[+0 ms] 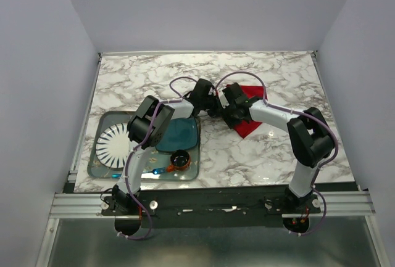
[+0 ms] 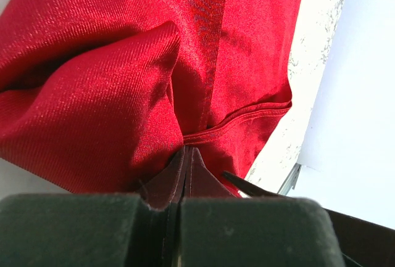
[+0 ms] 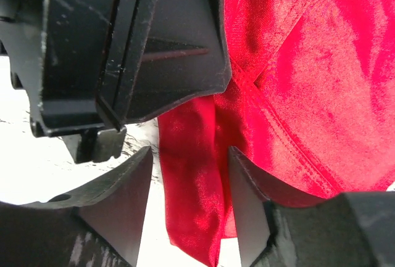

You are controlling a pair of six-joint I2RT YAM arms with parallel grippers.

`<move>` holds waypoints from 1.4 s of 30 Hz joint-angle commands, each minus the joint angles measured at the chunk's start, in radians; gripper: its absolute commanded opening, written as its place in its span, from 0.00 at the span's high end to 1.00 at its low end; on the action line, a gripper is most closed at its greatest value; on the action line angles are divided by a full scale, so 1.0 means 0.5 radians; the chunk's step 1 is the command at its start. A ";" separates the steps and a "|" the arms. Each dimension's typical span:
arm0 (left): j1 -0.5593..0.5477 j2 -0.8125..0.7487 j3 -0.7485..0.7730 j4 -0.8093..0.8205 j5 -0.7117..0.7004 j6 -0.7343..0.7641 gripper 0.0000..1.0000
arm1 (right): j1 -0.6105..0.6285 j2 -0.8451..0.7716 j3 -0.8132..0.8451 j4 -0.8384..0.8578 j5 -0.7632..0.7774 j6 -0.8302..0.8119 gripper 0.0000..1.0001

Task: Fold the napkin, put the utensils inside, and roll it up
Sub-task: Roll the napkin with the utensil

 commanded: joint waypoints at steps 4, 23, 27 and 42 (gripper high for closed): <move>0.015 0.119 -0.025 -0.239 -0.031 0.059 1.00 | 0.053 -0.148 0.003 -0.027 0.095 0.033 0.37; 0.021 0.113 -0.021 -0.226 0.009 0.047 1.00 | 0.046 0.128 0.061 -0.060 0.031 0.143 0.36; 0.033 0.104 -0.028 -0.223 0.018 0.047 1.00 | 0.010 0.201 0.107 -0.143 -0.027 0.180 0.43; 0.046 -0.021 0.104 -0.416 -0.006 0.258 0.89 | -0.168 0.361 0.205 -0.401 -0.687 0.272 0.99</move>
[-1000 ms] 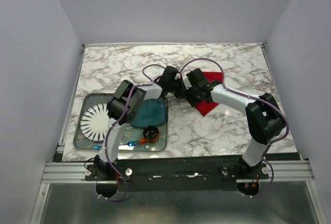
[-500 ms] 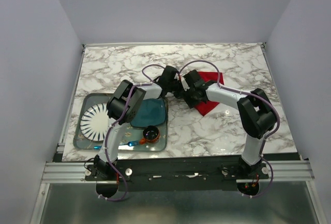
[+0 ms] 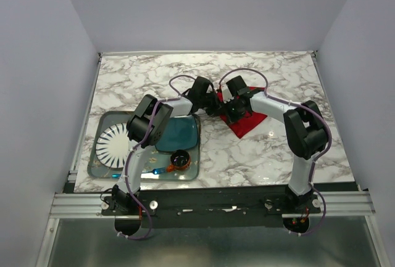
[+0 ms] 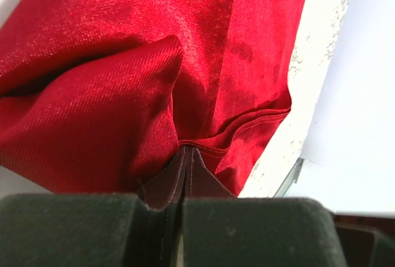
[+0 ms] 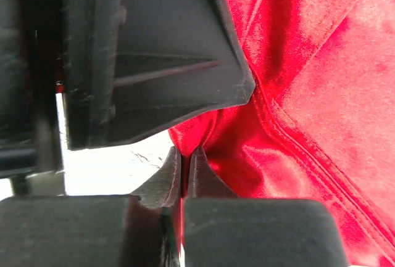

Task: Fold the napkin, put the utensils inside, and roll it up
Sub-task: Roll the napkin with the utensil

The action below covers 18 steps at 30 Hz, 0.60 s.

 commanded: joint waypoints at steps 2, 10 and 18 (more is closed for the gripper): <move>0.007 -0.084 0.075 -0.378 -0.142 0.253 0.84 | -0.074 0.163 -0.010 -0.227 -0.371 0.110 0.99; 0.010 -0.390 0.094 -0.596 -0.354 0.474 0.44 | -0.203 0.181 -0.111 0.015 -0.984 0.282 0.99; 0.007 -0.562 0.042 -0.730 -0.434 0.520 0.26 | -0.406 0.245 -0.243 0.245 -1.438 0.435 1.00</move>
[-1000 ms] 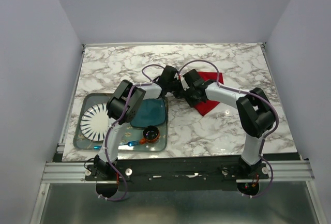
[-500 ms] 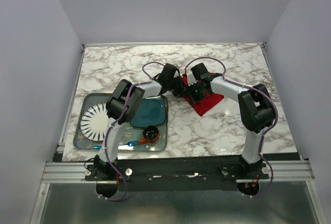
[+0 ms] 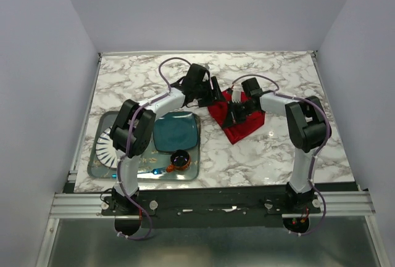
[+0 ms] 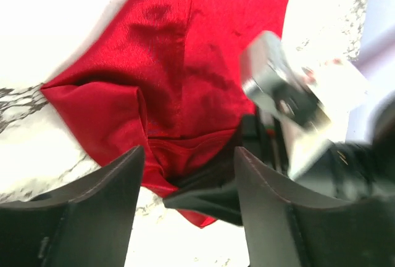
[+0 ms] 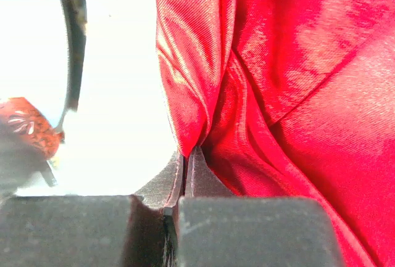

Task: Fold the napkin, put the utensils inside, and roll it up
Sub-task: Roll the napkin with the utensil

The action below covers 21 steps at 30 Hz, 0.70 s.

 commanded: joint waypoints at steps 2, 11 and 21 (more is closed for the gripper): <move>-0.015 -0.120 -0.046 -0.178 -0.117 0.048 0.26 | -0.152 0.122 -0.177 0.142 -0.438 0.173 1.00; -0.131 0.021 -0.074 -0.228 -0.215 -0.124 0.29 | -0.250 0.186 -0.193 0.286 -0.653 0.262 0.99; -0.147 0.131 -0.129 -0.130 -0.347 -0.333 0.28 | -0.330 0.214 -0.193 0.323 -0.733 0.274 0.99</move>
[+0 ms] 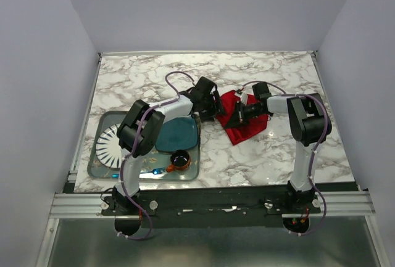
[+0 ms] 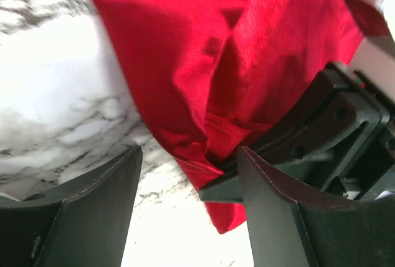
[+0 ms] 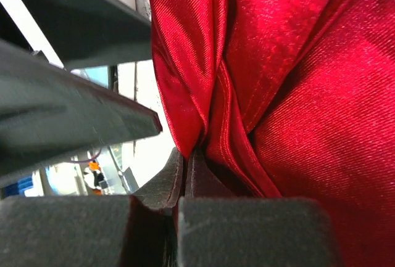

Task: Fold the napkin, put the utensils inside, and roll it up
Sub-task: Roll the napkin with the utensil

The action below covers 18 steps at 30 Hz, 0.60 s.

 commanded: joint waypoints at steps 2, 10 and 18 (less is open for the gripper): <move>0.004 0.103 0.005 0.033 -0.150 -0.121 0.29 | -0.060 0.055 -0.037 0.032 -0.061 0.019 0.99; -0.017 0.247 0.110 -0.071 -0.365 -0.075 0.46 | -0.079 0.077 -0.010 0.017 -0.073 0.022 1.00; -0.042 0.311 0.085 -0.062 -0.512 -0.013 0.62 | -0.076 0.034 0.085 -0.213 0.114 -0.119 0.94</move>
